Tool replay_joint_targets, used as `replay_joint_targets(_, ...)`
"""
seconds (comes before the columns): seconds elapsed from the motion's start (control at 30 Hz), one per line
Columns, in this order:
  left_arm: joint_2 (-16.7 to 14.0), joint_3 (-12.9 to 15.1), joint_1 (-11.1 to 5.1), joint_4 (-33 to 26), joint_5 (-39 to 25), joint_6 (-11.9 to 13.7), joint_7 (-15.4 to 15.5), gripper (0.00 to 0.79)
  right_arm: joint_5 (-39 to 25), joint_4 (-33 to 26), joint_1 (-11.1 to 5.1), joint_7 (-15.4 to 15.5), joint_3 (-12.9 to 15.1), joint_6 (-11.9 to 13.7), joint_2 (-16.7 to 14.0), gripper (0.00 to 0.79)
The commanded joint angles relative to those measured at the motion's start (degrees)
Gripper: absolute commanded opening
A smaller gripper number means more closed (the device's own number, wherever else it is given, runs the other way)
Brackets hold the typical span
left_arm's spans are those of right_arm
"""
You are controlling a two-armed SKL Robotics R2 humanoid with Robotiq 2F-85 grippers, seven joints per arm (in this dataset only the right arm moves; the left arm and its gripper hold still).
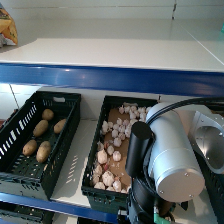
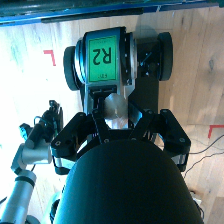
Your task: Pick up garlic
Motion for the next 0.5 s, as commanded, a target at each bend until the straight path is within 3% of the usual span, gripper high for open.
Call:
replay_joint_targets(0.03, 0.0, 0.0, 0.0, 0.0, 0.0, 0.0, 0.0, 0.0, 0.1, 0.1, -0.05, -0.4, 0.2, 0.0, 0.1, 0.0)
replay_joint_targets(0.3, 0.0, 0.0, 0.0, 0.0, 0.0, 0.0, 0.0, 0.0, 0.2, 0.1, 1.26, -0.6, 0.7, 0.0, 2.4, 0.0)
replay_joint_targets(0.5, 0.0, 0.0, 0.0, 0.0, 0.0, 0.0, 0.0, 0.0, 0.3, 0.1, 0.68, -1.4, 0.9, 0.0, 4.0, 0.0)
